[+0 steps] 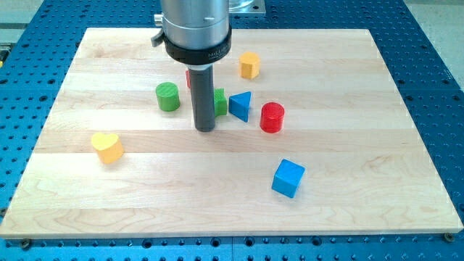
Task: Place the heart diagonally to the bottom left side of the green circle
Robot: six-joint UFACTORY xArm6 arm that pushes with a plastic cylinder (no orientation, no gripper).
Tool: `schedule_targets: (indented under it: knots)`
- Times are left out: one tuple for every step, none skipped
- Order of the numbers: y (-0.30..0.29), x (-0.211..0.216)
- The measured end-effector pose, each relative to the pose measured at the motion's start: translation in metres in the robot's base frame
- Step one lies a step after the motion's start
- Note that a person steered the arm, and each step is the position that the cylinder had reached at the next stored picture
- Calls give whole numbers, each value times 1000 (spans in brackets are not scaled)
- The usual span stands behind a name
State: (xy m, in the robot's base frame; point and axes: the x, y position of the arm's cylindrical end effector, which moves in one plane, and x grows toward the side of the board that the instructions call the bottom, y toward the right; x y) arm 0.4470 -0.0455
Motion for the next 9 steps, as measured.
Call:
schedule_targets:
  knots:
    - [3, -7]
    - [20, -22]
    - [9, -26]
    - [-24, 3]
    - [-32, 18]
    - [-61, 11]
    - [-73, 4]
    - [-73, -3]
    - [-73, -13]
